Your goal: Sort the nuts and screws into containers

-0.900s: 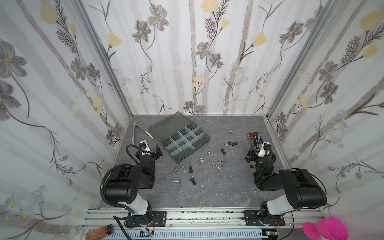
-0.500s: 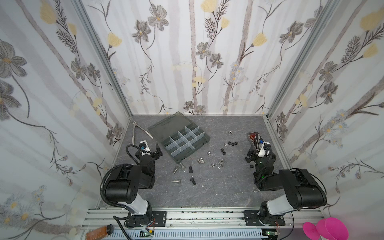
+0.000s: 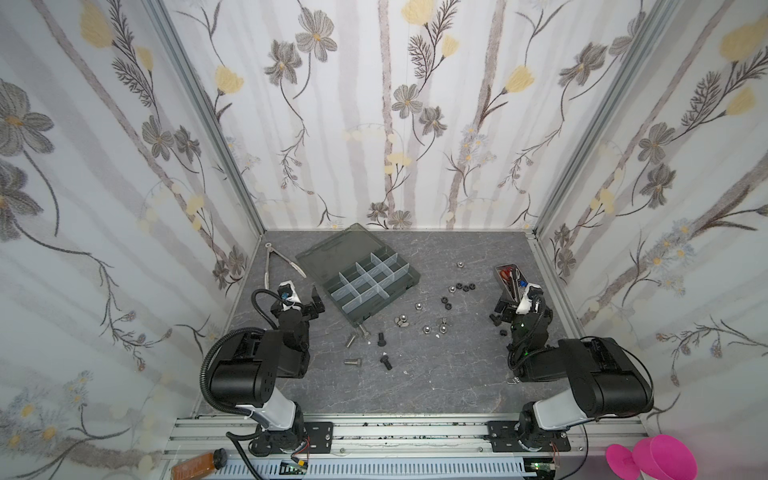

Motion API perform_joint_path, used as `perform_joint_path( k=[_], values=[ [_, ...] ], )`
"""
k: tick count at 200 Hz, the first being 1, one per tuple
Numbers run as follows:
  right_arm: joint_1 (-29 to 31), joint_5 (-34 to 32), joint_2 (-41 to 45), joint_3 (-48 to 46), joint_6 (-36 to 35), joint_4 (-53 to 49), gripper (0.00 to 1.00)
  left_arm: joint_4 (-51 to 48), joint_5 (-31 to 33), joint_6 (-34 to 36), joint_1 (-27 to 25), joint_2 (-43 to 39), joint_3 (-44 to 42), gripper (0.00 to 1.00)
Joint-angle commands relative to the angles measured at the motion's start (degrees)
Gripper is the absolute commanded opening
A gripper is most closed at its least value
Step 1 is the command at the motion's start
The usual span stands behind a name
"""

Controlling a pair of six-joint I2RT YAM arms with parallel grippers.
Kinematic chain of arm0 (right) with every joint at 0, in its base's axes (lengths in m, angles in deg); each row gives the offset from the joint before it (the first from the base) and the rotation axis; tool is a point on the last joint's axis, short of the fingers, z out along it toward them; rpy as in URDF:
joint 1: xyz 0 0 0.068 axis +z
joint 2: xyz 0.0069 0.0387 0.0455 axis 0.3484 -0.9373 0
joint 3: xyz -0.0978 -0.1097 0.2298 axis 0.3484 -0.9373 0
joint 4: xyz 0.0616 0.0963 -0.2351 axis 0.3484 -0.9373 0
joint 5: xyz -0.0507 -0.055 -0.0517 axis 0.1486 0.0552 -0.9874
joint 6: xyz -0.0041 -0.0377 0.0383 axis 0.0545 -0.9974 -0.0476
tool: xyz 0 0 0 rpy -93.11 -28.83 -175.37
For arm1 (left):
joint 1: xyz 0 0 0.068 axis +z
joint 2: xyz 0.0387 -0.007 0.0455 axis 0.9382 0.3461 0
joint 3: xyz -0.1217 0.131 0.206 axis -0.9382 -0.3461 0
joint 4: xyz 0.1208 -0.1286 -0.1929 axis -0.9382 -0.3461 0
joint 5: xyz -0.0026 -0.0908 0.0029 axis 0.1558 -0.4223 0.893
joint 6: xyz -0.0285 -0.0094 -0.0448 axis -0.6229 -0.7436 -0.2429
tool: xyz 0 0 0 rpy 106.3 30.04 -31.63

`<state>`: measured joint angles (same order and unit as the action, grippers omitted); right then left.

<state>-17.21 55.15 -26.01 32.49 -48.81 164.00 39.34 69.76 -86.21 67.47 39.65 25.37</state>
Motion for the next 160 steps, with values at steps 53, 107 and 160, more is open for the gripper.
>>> perform_joint_path(
  k=[53,107,160],
  values=[
    [0.77,-2.22,1.95,-4.71,0.02,8.47,1.00,-13.91,0.99,-0.54,0.17,-9.60,4.41,1.00],
    [5.56,-8.79,7.88,-5.30,-4.14,5.71,1.00,-34.36,0.08,-3.72,-0.40,-22.47,13.49,1.00],
    [7.67,-4.40,27.90,6.56,5.53,-33.01,1.00,-56.94,0.15,-5.02,-7.65,-27.74,26.94,1.00]
  ],
)
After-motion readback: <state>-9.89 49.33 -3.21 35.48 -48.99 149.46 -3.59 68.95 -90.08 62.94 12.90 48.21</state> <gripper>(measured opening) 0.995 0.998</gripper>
